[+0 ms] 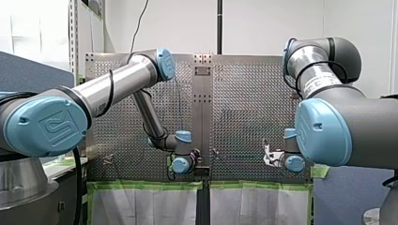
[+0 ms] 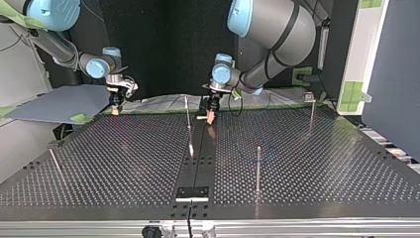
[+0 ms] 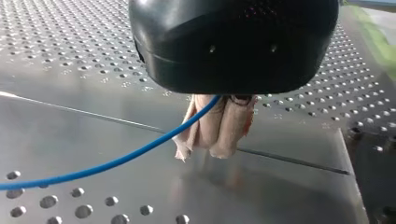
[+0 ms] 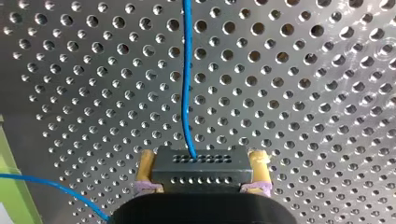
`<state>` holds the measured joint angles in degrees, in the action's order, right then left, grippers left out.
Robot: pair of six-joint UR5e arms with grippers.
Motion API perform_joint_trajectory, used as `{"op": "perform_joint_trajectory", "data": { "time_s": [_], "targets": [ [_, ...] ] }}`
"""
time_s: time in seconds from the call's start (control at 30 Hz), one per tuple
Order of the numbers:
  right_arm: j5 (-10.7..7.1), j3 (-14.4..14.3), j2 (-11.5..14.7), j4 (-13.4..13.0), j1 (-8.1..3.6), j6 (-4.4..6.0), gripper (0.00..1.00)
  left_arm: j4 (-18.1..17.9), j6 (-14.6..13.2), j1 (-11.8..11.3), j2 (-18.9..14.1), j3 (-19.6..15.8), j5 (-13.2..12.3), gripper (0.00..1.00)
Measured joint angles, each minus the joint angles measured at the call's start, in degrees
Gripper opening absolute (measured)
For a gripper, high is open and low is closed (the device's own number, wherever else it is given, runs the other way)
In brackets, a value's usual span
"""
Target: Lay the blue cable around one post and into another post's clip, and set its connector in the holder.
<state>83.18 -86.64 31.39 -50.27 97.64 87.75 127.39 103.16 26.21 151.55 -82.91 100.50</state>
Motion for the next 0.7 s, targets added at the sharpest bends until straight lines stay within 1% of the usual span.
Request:
{"op": "perform_joint_trajectory", "data": {
  "time_s": [0.03,0.07,0.1,0.13,0.2,0.23,0.27,0.43,0.53,0.7],
  "targets": [
    [0.00,0.00,0.00,0.11,0.00,-0.05,0.19,0.42,-0.40,-0.06,-0.01,-0.01,-0.09,0.22],
    [0.00,0.01,-0.02,0.28,0.00,-0.11,0.19,0.98,-0.99,-0.13,-0.01,-0.01,-0.19,0.36],
    [-0.01,0.01,-0.02,0.38,0.01,-0.16,0.19,1.44,-1.46,-0.18,-0.02,-0.02,-0.29,0.60],
    [-0.01,0.01,-0.03,0.49,0.03,-0.20,0.19,1.94,-1.93,-0.23,-0.04,-0.03,-0.39,0.60],
    [-0.02,0.01,-0.03,0.75,0.11,-0.34,0.19,3.08,-3.10,-0.29,-0.05,-0.10,-0.52,0.96],
    [-0.03,0.01,-0.04,0.84,0.14,-0.40,0.19,3.63,-3.63,-0.30,-0.06,-0.13,-0.53,0.96],
    [-0.05,0.01,-0.04,0.92,0.17,-0.45,0.19,4.38,-4.37,-0.32,-0.06,-0.16,-0.56,1.00],
    [-0.04,0.01,-0.06,1.16,0.22,-0.53,0.19,7.44,-7.42,-0.02,-0.08,-0.23,-1.08,1.00],
    [-0.06,0.01,-0.06,1.26,0.24,-0.55,0.19,9.16,-9.15,0.23,-0.32,-0.70,-2.23,1.00],
    [-0.14,0.00,-0.17,1.67,0.31,-0.58,0.19,11.38,-11.73,0.26,-2.05,-2.73,-4.62,1.00]
  ]
}}
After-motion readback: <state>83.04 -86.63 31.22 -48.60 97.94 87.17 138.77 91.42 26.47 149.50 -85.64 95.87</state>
